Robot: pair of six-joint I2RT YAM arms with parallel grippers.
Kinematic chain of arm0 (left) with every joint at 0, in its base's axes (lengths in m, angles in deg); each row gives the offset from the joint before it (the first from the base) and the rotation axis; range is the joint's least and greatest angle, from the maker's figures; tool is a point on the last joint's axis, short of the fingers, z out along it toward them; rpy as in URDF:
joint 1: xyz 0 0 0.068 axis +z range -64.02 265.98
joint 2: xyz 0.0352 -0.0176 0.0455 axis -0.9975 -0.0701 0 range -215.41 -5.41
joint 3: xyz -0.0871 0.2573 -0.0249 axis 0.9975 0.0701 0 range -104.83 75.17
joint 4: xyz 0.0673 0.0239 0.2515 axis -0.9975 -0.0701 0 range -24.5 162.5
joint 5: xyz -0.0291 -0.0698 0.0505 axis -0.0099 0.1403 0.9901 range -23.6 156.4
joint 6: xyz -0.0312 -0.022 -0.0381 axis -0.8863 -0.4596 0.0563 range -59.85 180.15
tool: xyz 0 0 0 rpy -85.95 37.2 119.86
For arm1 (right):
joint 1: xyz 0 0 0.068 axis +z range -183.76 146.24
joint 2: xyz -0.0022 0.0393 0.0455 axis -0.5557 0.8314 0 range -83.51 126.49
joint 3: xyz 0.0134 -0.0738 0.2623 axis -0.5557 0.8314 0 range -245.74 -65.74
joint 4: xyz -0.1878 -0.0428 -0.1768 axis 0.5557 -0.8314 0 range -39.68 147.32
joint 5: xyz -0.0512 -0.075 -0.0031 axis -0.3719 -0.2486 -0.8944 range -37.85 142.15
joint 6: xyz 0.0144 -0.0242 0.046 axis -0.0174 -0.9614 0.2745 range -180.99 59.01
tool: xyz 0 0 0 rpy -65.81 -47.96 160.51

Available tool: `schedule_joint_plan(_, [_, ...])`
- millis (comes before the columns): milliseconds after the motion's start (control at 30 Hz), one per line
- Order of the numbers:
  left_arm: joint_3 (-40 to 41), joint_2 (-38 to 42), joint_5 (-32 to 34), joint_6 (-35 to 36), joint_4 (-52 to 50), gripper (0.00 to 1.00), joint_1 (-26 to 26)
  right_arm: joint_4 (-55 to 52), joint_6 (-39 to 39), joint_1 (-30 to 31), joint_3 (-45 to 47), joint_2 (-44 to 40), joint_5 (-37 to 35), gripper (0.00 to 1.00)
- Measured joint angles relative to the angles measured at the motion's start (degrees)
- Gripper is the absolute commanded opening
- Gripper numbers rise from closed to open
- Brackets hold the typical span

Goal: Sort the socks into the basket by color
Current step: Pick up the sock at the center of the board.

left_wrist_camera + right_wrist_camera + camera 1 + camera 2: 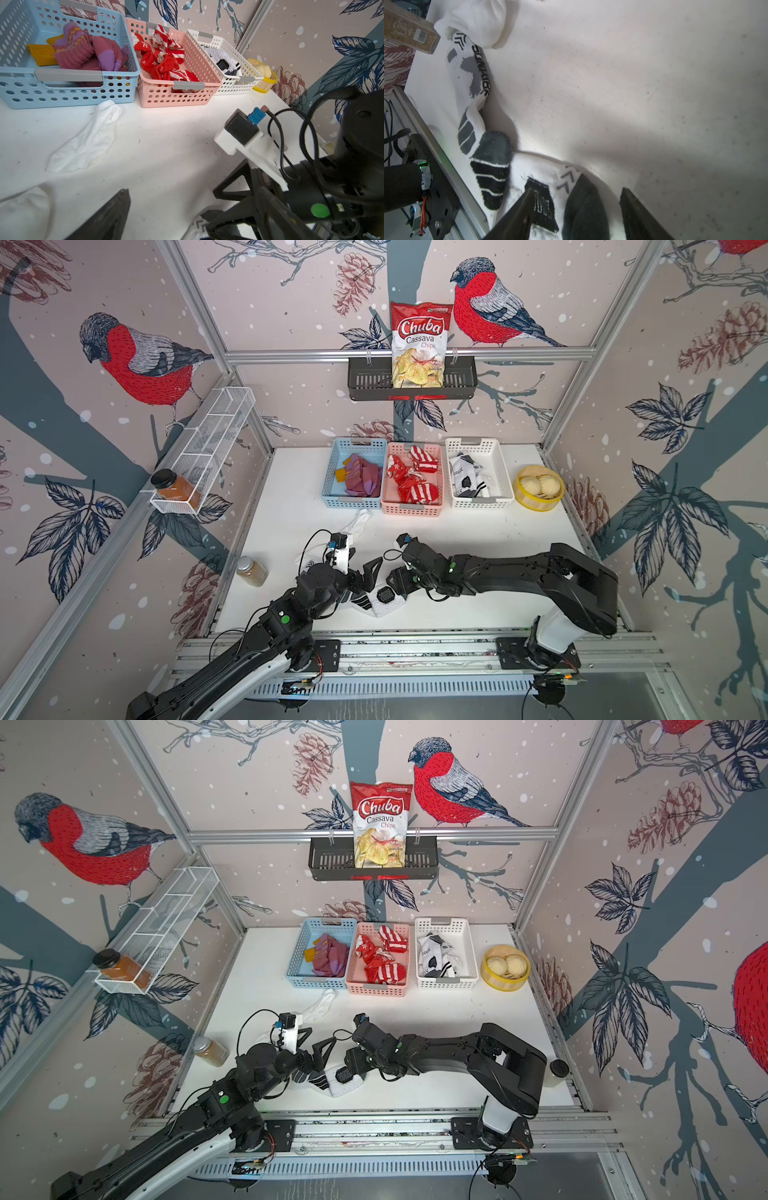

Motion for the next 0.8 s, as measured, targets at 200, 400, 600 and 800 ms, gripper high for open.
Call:
schedule_joint_plan(200, [0.0,0.02,-0.15,0.02,-0.02,0.95,0.0,1.77,2.67,1.51,1.64,0.57,0.61,0.48])
schedule_joint_plan(400, [0.0,0.26,-0.13,-0.02,-0.09,0.95,0.0,1.97,3.06,1.46,2.45,0.22,0.57,0.17])
schedule_joint_plan(600, [-0.02,0.55,-0.04,-0.07,-0.11,0.95,0.0,1.86,4.07,-0.04,3.69,-2.56,0.48,0.07])
schedule_joint_plan(800, [-0.57,0.02,0.55,-0.37,-0.85,0.95,0.0,-1.07,2.56,-3.67,3.15,-10.71,-1.16,0.05])
